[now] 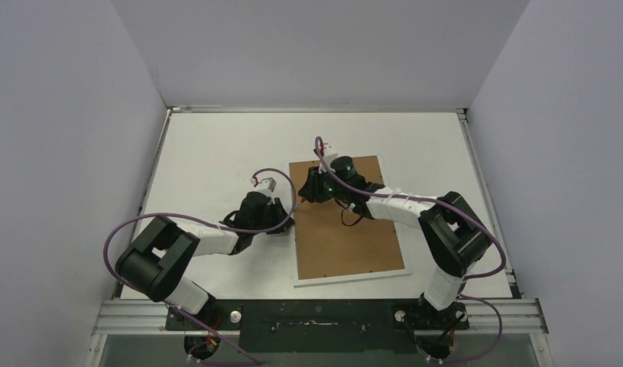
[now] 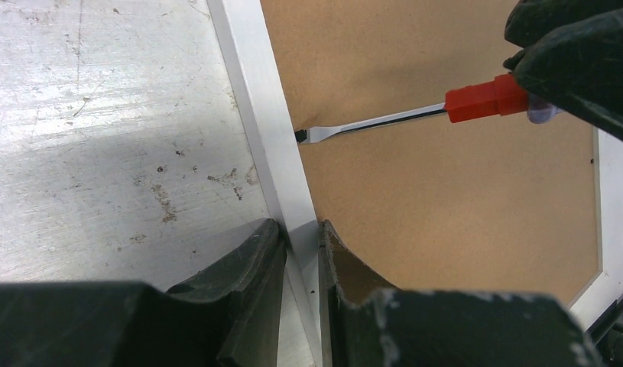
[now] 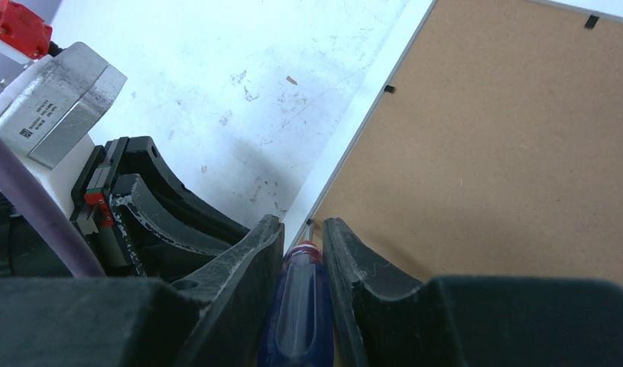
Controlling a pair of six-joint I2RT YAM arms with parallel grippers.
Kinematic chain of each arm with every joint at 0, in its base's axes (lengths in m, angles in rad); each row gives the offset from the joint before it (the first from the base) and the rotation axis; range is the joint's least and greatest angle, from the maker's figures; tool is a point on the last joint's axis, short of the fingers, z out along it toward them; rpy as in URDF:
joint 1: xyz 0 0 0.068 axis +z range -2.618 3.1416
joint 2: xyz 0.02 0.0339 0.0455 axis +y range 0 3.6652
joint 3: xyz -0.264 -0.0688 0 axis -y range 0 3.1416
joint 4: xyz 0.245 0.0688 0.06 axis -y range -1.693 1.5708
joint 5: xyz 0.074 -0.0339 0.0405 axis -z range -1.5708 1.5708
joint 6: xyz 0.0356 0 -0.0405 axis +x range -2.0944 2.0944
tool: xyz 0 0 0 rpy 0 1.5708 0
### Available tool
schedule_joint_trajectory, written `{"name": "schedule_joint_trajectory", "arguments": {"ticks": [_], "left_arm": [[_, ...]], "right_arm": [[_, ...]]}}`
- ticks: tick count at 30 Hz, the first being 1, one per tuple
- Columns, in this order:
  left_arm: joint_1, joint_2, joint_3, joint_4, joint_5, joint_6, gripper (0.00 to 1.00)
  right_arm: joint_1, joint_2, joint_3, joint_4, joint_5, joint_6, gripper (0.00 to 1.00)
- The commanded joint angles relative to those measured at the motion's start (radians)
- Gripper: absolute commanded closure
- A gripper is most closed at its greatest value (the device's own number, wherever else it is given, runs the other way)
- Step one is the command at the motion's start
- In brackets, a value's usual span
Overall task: Take the photo out of the frame
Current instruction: Release the photo frame item from the photo frame.
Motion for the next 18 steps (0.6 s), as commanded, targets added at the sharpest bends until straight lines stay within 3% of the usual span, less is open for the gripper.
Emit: {"name": "schedule_joint_trajectory", "arguments": {"ticks": [1,18], "left_arm": [[-0.004,0.066,-0.069,-0.152,-0.003,0.002,1.0],[0.003,0.016,-0.106,-0.136,-0.018,-0.021,1.0]], "right_arm": [[0.099,0.032,0.04,-0.22,0.024,-0.071,1.0],[0.27,-0.065,0.08,-0.311,0.314,-0.078,1.0]]}}
